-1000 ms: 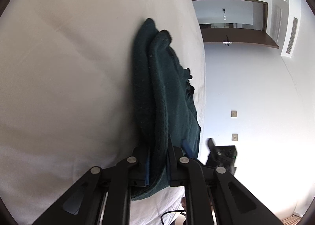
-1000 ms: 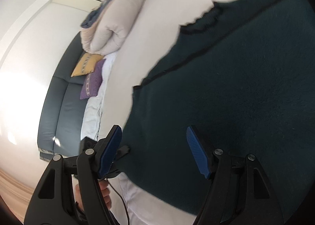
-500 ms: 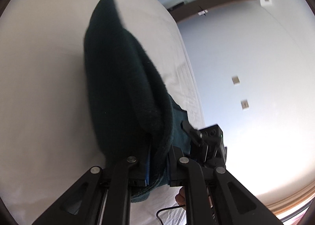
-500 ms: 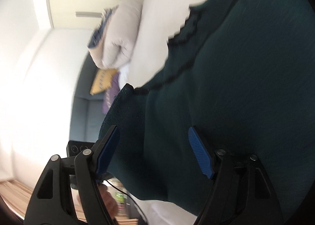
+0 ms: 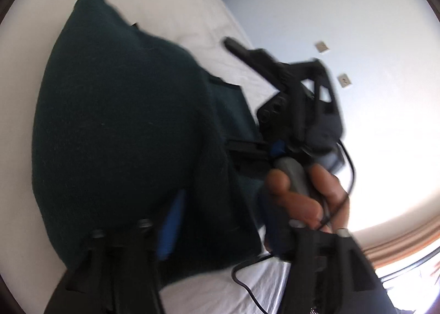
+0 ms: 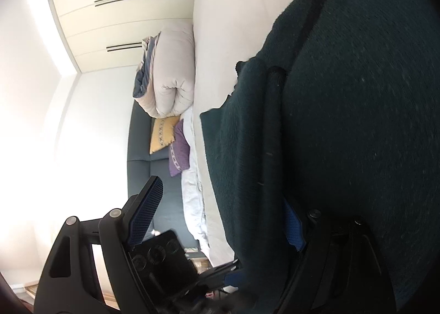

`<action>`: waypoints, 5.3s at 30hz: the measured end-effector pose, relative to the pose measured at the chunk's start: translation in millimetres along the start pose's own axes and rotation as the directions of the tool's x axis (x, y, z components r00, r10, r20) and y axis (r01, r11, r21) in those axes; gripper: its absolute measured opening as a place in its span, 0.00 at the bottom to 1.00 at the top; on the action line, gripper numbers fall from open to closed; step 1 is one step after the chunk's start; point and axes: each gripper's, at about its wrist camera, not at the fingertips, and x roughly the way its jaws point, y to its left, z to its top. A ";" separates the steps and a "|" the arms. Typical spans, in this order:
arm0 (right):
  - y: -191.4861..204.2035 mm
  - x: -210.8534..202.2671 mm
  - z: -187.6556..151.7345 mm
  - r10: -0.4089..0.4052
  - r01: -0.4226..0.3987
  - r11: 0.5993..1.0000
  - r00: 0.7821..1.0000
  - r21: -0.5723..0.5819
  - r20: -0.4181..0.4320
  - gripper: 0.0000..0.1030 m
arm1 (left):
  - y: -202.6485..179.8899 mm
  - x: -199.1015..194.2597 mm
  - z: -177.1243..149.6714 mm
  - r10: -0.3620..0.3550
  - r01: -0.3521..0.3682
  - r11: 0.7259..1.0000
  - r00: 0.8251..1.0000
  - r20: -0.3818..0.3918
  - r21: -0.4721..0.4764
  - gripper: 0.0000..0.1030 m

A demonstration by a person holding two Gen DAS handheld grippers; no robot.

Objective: Fold small clothes

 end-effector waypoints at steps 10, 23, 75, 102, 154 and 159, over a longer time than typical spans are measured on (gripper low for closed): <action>28.2 21.0 3.4 -0.269 0.255 0.951 0.961 -0.175 -0.060 0.63 | 45.8 -58.8 -21.9 0.016 -0.012 0.999 0.994 0.105 -0.038 0.71; 54.6 0.1 -18.6 -0.479 0.472 0.798 0.874 -0.375 0.079 0.13 | 49.5 -57.6 -31.4 -0.007 0.014 0.998 0.994 0.107 -0.063 0.71; -2.3 -179.8 -94.9 -0.555 0.628 0.673 0.778 -0.390 0.294 0.18 | -18.3 18.7 63.1 0.321 -0.340 0.911 0.940 0.117 0.231 0.38; 6.7 -188.5 -105.4 -0.563 0.647 0.638 0.762 -0.418 0.320 0.05 | -13.9 29.3 29.5 0.457 -0.482 0.822 0.876 0.155 0.302 0.17; 96.9 -88.9 -328.3 -0.489 0.517 0.658 0.846 -0.547 0.212 0.21 | 19.9 -208.3 -188.1 0.427 -0.426 0.904 0.898 0.103 -0.032 0.39; 60.3 -60.2 -350.9 -0.523 0.531 0.661 0.833 -0.530 0.181 0.21 | 60.1 -201.0 -209.4 0.422 -0.415 0.905 0.904 0.067 -0.090 0.40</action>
